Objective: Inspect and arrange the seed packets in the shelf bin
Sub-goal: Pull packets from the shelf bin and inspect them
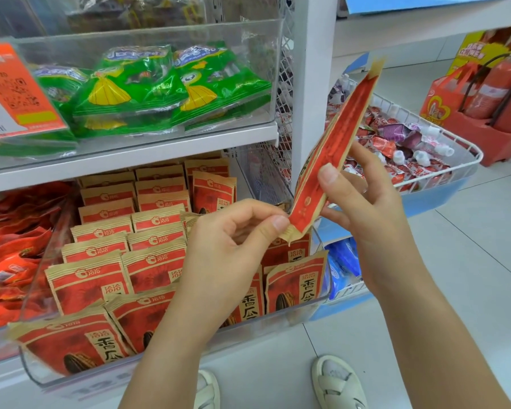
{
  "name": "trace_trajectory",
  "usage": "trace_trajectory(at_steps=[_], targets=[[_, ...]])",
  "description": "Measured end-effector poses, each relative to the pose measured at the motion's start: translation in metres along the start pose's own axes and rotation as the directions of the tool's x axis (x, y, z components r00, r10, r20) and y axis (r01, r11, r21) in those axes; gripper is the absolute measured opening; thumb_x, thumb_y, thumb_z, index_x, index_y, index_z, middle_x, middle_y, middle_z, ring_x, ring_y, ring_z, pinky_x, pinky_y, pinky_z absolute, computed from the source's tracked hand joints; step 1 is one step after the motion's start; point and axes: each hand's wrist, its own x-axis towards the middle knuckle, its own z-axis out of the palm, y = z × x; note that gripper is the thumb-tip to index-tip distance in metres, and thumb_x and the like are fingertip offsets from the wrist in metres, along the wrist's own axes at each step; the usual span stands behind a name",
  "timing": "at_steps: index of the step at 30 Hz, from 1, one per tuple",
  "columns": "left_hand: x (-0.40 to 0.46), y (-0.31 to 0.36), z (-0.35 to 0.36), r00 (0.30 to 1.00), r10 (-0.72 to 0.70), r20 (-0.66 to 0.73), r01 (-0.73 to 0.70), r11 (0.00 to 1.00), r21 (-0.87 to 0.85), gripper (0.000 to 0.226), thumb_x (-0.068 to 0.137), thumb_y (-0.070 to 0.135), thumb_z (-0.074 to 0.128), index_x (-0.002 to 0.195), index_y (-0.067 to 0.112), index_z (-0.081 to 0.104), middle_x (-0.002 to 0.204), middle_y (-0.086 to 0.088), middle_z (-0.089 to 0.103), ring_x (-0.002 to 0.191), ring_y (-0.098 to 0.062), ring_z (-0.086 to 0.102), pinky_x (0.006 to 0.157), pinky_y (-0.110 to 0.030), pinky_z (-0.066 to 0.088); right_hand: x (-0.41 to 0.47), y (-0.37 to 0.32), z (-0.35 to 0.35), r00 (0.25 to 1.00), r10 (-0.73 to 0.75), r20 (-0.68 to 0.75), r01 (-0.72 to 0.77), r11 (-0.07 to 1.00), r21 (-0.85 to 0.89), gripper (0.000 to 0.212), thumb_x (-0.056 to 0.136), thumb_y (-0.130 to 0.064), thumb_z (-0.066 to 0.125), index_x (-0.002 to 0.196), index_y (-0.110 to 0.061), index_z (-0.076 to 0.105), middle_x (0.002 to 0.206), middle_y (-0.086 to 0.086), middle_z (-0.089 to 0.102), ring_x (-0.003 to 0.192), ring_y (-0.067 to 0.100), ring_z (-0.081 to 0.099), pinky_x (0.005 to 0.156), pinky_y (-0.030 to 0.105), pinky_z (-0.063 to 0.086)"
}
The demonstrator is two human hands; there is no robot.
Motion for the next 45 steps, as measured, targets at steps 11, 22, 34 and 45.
trace_trajectory(at_steps=[11, 22, 34, 45], targets=[[-0.003, -0.002, -0.003, 0.991, 0.104, 0.078, -0.095, 0.989, -0.112, 0.018, 0.082, 0.027, 0.067, 0.082, 0.009, 0.070, 0.080, 0.000, 0.072, 0.077, -0.013, 0.070, 0.071, -0.021, 0.053, 0.002, -0.002, -0.001, 0.995, 0.018, 0.095, -0.013, 0.998, -0.055, 0.060, 0.076, -0.040, 0.067, 0.133, -0.025, 0.055, 0.096, -0.008, 0.074, 0.083, 0.007, 0.072, 0.068, 0.021, 0.056], [0.004, -0.004, -0.006, 0.998, -0.058, -0.009, 0.049, 0.914, -0.403, 0.064, 0.067, 0.062, 0.077, 0.106, 0.015, 0.062, 0.133, -0.016, 0.059, 0.118, -0.030, 0.062, 0.098, -0.041, 0.052, -0.006, -0.001, 0.001, 0.916, 0.032, 0.399, 0.047, 0.981, -0.186, 0.055, 0.066, -0.048, 0.069, 0.119, -0.039, 0.062, 0.116, -0.010, 0.070, 0.103, 0.015, 0.067, 0.081, 0.031, 0.059], [-0.001, 0.002, -0.002, 0.993, -0.068, 0.093, 0.101, 0.901, -0.421, 0.050, 0.069, 0.038, 0.069, 0.099, 0.000, 0.056, 0.090, -0.001, 0.071, 0.083, -0.020, 0.070, 0.076, -0.029, 0.056, -0.004, -0.002, 0.002, 0.956, -0.084, 0.283, 0.133, 0.979, -0.158, 0.068, 0.057, -0.081, 0.067, 0.107, -0.036, 0.066, 0.116, -0.018, 0.068, 0.118, -0.002, 0.057, 0.094, 0.017, 0.045], [-0.001, 0.003, 0.008, 0.990, -0.031, 0.135, 0.081, 0.920, -0.384, 0.054, 0.067, 0.037, 0.072, 0.101, -0.002, 0.055, 0.100, 0.004, 0.072, 0.093, -0.011, 0.070, 0.076, -0.019, 0.053, -0.006, -0.016, 0.009, 0.964, -0.140, 0.227, 0.141, 0.990, 0.015, 0.020, 0.076, -0.025, 0.066, 0.089, -0.012, 0.058, 0.070, -0.024, 0.066, 0.069, -0.009, 0.061, 0.067, 0.005, 0.045]])
